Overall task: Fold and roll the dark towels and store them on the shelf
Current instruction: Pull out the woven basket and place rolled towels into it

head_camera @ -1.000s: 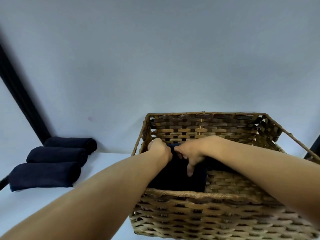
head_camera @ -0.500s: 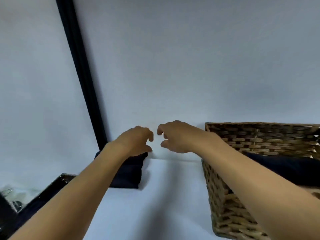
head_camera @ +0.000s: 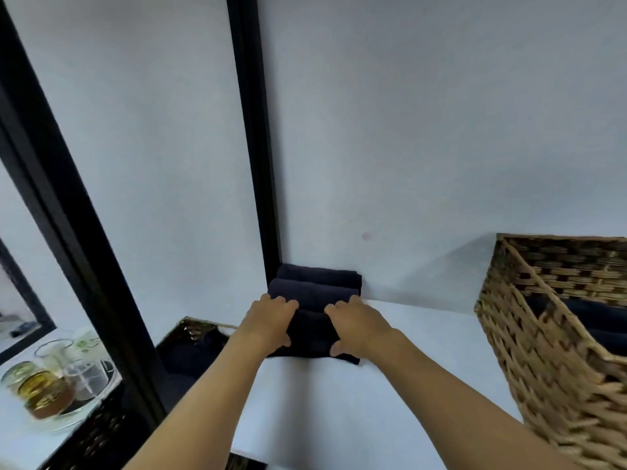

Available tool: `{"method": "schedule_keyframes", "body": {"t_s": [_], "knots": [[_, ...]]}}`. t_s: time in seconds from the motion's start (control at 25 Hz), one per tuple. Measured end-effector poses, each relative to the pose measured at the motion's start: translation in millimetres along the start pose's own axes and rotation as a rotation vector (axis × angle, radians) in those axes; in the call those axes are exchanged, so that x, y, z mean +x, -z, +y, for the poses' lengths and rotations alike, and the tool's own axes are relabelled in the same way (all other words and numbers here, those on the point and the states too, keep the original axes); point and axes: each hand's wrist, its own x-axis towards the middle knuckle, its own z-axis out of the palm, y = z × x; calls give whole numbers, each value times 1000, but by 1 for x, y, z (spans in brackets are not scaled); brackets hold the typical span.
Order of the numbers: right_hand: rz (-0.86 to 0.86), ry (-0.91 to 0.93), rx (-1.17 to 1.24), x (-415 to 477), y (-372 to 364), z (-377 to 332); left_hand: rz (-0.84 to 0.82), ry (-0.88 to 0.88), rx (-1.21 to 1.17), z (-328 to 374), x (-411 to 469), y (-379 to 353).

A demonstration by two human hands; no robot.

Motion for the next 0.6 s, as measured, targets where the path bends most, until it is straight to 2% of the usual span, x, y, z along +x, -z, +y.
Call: {"method": "schedule_keyframes", "body": {"t_s": [0.12, 0.28, 0.4, 0.6], "knots": [[67, -31, -77, 3, -7, -7, 36, -12, 203, 5, 3, -10], [129, -5, -166, -3, 4, -16, 102, 11, 285, 9, -3, -10], [198, 3, -177, -18, 37, -5, 126, -35, 171, 13, -5, 20], [294, -82, -92, -67, 114, 55, 272, -169, -244, 45, 4, 100]]}}
